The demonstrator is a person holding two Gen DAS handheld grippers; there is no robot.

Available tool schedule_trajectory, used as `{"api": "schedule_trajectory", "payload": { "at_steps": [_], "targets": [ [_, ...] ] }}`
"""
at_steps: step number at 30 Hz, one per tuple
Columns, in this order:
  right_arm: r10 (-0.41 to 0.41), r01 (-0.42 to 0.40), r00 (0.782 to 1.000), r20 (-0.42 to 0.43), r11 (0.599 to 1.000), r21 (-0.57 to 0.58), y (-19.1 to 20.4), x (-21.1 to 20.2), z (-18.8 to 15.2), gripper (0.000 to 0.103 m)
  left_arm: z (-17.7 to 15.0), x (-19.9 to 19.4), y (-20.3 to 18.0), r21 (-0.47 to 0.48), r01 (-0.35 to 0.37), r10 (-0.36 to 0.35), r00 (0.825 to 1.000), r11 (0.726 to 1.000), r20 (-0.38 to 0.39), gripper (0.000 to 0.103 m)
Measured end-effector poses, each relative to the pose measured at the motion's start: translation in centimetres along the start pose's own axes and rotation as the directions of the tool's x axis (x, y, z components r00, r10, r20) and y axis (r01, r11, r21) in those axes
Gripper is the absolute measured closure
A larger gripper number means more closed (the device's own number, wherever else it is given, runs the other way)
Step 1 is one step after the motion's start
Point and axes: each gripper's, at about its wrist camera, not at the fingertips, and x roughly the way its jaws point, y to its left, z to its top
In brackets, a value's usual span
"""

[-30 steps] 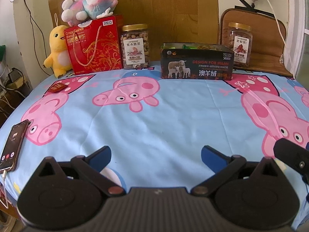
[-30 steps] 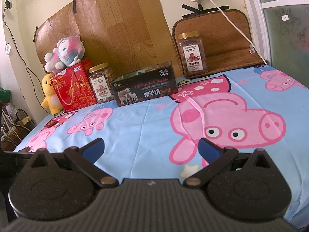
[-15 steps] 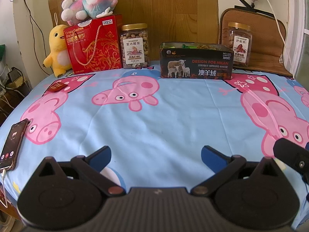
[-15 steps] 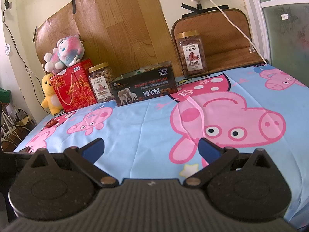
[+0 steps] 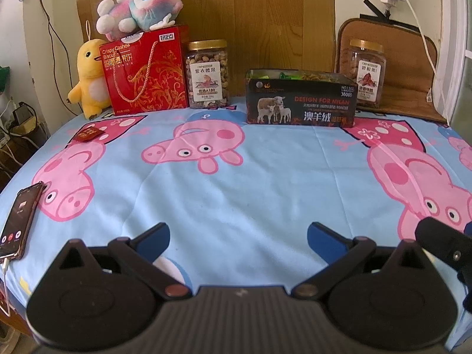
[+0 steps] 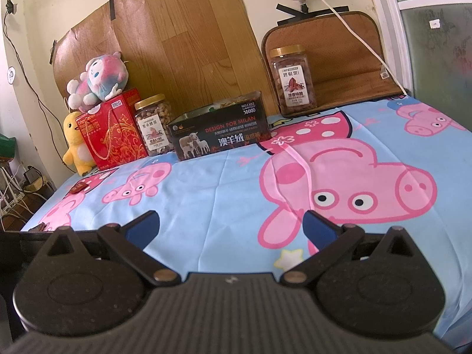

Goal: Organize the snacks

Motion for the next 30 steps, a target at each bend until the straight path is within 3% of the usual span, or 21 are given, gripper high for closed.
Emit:
{"api": "schedule_trajectory", "payload": {
  "at_steps": [30],
  "targets": [
    [0.001, -0.001, 1.0, 0.007, 1.0, -0.004, 0.06, -0.15, 0.16, 0.0, -0.01, -0.53, 0.04, 0.003, -0.001, 0.001, 0.999, 1.0, 0.038, 0.0]
  ]
}}
